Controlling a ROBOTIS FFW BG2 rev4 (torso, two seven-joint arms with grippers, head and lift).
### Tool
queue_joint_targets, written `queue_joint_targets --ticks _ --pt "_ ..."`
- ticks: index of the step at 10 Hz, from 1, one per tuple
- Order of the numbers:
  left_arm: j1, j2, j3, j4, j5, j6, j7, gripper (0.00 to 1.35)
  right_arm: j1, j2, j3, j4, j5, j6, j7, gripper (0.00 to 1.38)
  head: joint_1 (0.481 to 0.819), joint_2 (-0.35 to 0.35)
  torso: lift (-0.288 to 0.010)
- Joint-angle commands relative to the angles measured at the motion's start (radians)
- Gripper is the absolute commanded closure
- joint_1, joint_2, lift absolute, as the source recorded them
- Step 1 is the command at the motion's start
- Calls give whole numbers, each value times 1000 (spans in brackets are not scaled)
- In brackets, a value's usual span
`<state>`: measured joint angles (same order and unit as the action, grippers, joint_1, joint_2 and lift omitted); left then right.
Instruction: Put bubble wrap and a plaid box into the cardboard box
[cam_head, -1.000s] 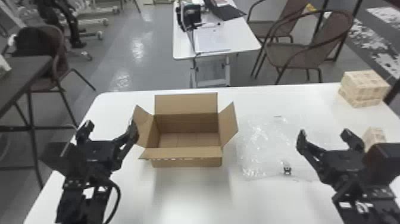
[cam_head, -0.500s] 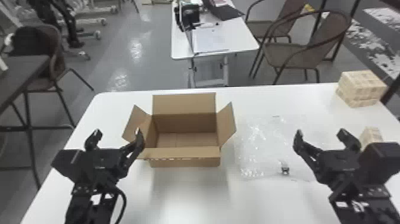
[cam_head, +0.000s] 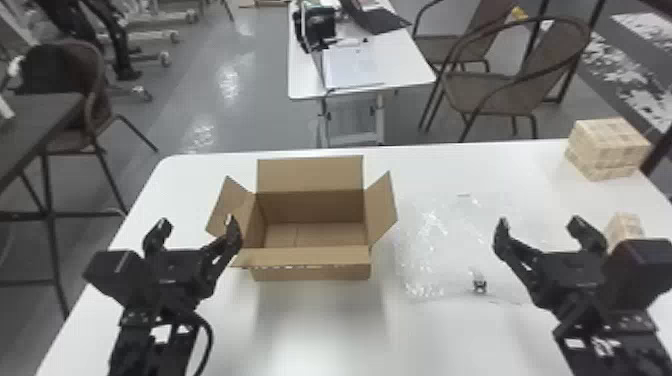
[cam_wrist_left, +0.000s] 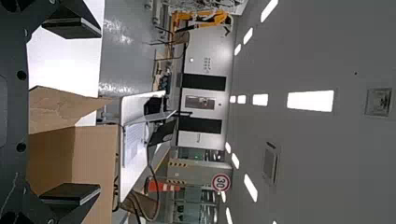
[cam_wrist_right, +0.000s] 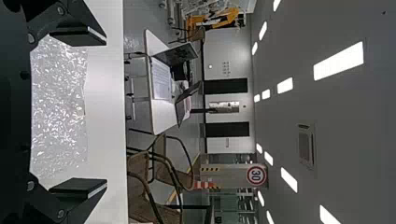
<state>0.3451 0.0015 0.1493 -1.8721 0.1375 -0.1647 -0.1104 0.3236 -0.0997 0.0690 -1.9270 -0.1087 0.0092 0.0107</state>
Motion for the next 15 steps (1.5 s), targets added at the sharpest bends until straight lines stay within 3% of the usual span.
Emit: queue_joint_targets --ticks 1,3,5,6,10,12,15 --pt "0 -4 1 -4 48 51 0 134 0 0 0 0 4 0 0 213 695 107 -109" --pt "-9 -4 42 -55 99 226 -34 134 -1 0 0 2 1 0 0 217 695 109 -109" --pt "-64 -4 133 -81 133 436 -172 134 -1 0 0 3 -2 0 2 217 695 110 -109" --pt "-80 -4 170 -82 140 491 -204 134 -8 0 0 5 -5 0 12 217 695 114 -109" --pt "-147 -4 263 -64 129 637 -314 130 -28 0 6 20 -13 0 51 217 695 155 -109" --pt "-173 -4 245 -25 200 659 -336 134 -28 0 11 28 -20 0 51 217 695 167 -109" --pt "-215 -2 180 30 246 666 -353 134 -34 0 15 42 -32 0 51 217 695 126 -109"
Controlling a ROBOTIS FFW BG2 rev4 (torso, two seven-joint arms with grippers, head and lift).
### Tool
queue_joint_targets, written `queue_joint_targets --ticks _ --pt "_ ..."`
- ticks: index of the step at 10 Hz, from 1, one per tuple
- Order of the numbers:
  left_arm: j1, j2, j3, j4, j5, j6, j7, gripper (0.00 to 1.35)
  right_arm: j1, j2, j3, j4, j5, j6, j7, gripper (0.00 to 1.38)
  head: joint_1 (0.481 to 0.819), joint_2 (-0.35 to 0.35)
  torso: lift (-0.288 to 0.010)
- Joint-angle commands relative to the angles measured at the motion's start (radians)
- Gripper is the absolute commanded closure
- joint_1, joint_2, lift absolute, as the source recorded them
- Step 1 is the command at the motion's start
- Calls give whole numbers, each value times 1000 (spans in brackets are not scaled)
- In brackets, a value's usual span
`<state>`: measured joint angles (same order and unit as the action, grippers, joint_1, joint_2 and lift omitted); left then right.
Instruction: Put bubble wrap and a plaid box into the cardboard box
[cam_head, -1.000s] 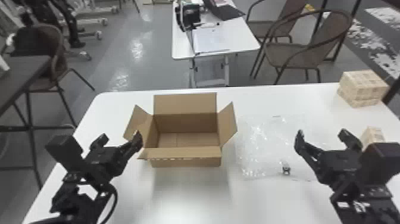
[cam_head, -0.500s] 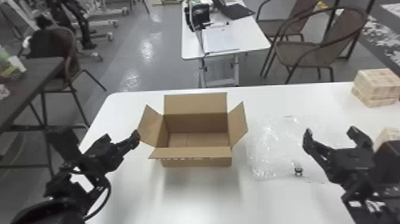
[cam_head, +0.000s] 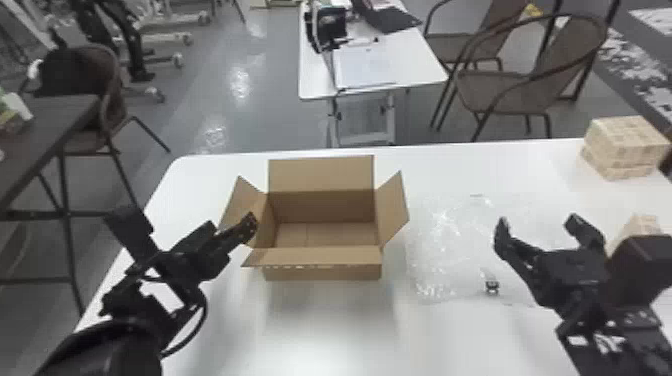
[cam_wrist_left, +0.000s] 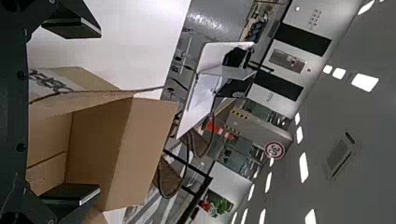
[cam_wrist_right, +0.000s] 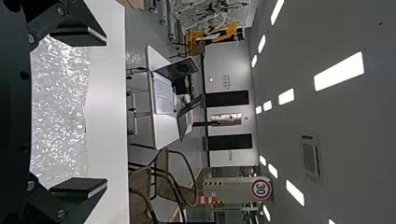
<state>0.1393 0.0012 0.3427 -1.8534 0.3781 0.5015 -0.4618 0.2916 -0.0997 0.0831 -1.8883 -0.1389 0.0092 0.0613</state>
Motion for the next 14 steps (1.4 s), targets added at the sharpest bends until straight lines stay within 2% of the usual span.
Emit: queue_joint_targets --ticks 1,2,3,6,7,8,14 --pt "-13 0 -24 16 -2 0 -1 134 -3 0 6 6 -5 0 0 217 695 108 -109" --pt "-15 0 -28 19 -13 0 -1 137 -3 0 7 6 -5 0 2 217 695 103 -109" --pt "-17 0 -28 19 -22 14 3 209 -2 0 7 6 -5 0 2 217 695 98 -109" --pt "-21 -4 -25 16 -108 32 12 815 -2 0 7 8 -10 0 11 217 695 101 -109" --pt "-20 -4 -33 14 -120 31 20 1256 -3 0 7 9 -11 0 14 219 695 107 -109" --pt "-23 -4 -30 14 -108 31 19 1214 -3 0 7 12 -16 0 15 217 695 111 -109" --pt "-17 -4 -56 13 -27 -37 19 1220 -3 -2 7 23 -21 0 20 217 695 95 -109"
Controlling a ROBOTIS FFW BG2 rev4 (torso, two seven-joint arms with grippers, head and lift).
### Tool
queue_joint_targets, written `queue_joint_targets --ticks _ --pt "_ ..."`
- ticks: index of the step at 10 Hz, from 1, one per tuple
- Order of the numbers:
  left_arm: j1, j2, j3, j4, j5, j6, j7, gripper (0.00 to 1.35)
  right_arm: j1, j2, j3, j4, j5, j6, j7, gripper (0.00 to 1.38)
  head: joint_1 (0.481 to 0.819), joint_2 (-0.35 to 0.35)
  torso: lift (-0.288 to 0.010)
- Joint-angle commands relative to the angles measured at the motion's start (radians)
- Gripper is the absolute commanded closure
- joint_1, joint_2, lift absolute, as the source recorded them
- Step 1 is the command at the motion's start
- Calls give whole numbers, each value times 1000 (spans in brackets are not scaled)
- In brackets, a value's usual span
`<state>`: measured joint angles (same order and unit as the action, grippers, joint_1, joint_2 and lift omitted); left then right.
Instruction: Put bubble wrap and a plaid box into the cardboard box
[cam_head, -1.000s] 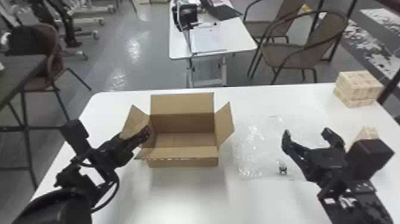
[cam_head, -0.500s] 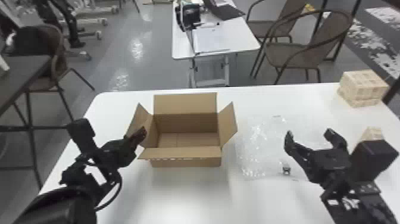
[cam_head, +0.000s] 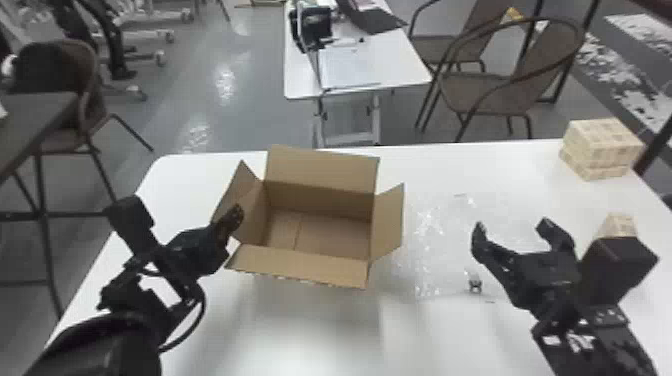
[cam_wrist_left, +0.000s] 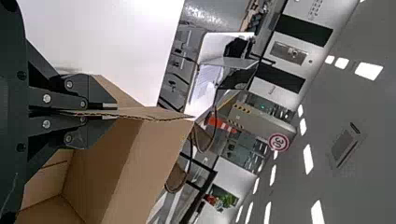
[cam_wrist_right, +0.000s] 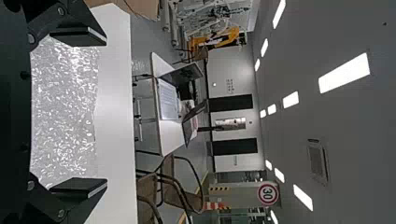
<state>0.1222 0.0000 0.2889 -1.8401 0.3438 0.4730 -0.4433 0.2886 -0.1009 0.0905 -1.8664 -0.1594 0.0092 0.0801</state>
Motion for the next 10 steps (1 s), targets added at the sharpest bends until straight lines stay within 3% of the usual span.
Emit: queue_joint_targets --ticks 1,4,10 --pt "0 -3 -2 -7 15 -13 0 1220 0 -2 0 0 0 0 1 217 695 93 -109" --pt "0 -3 19 -116 -86 -8 1 1220 3 -5 0 -11 1 0 0 217 695 96 -109" --pt "0 -3 30 -245 -177 56 0 1220 17 0 0 -43 -14 12 -57 217 695 112 -109"
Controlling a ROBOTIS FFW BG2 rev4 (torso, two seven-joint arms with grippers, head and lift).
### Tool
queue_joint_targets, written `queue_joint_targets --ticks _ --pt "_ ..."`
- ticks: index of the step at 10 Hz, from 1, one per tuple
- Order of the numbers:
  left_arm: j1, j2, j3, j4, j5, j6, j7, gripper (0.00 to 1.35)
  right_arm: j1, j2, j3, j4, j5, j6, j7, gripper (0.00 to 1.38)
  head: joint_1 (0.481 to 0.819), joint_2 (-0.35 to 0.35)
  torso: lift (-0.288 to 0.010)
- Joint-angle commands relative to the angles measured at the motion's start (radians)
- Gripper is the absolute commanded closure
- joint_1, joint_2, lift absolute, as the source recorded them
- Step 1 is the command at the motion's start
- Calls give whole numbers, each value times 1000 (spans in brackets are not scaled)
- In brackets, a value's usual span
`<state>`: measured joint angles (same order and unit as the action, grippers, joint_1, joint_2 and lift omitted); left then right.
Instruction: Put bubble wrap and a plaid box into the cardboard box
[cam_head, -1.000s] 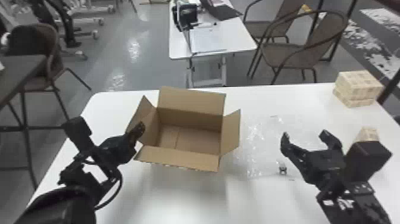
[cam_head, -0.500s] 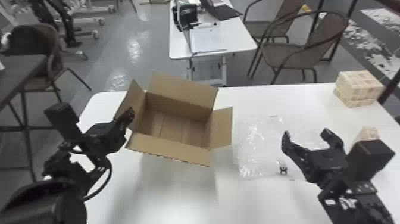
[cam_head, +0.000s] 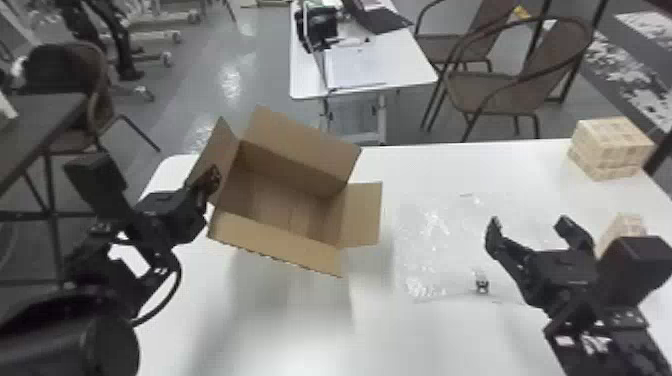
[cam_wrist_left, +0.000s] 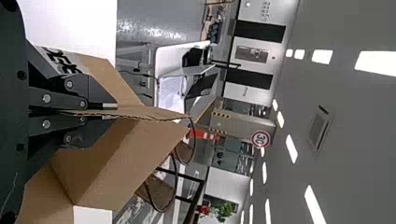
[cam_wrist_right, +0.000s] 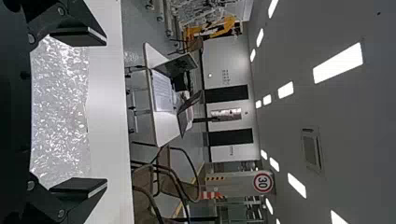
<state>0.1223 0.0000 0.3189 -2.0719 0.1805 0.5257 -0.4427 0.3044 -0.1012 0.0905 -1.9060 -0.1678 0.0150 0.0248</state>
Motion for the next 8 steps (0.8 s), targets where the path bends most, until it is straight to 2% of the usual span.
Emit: queue_joint_targets --ticks 1,3,4,8 --pt "2 -3 0 -31 -22 10 1 1220 -7 -2 -5 -28 -15 71 -5 217 695 113 -109" --pt "4 -3 -3 -37 -41 16 -1 1220 -22 -28 -14 -48 -22 111 -5 217 695 113 -109" --pt "5 -3 -4 -39 -42 16 -1 1220 -28 -31 -18 -58 -38 149 -5 217 695 110 -109" --pt "5 -3 -11 -39 -42 16 -1 1220 -169 -40 -77 -194 -29 634 21 213 690 95 -109"
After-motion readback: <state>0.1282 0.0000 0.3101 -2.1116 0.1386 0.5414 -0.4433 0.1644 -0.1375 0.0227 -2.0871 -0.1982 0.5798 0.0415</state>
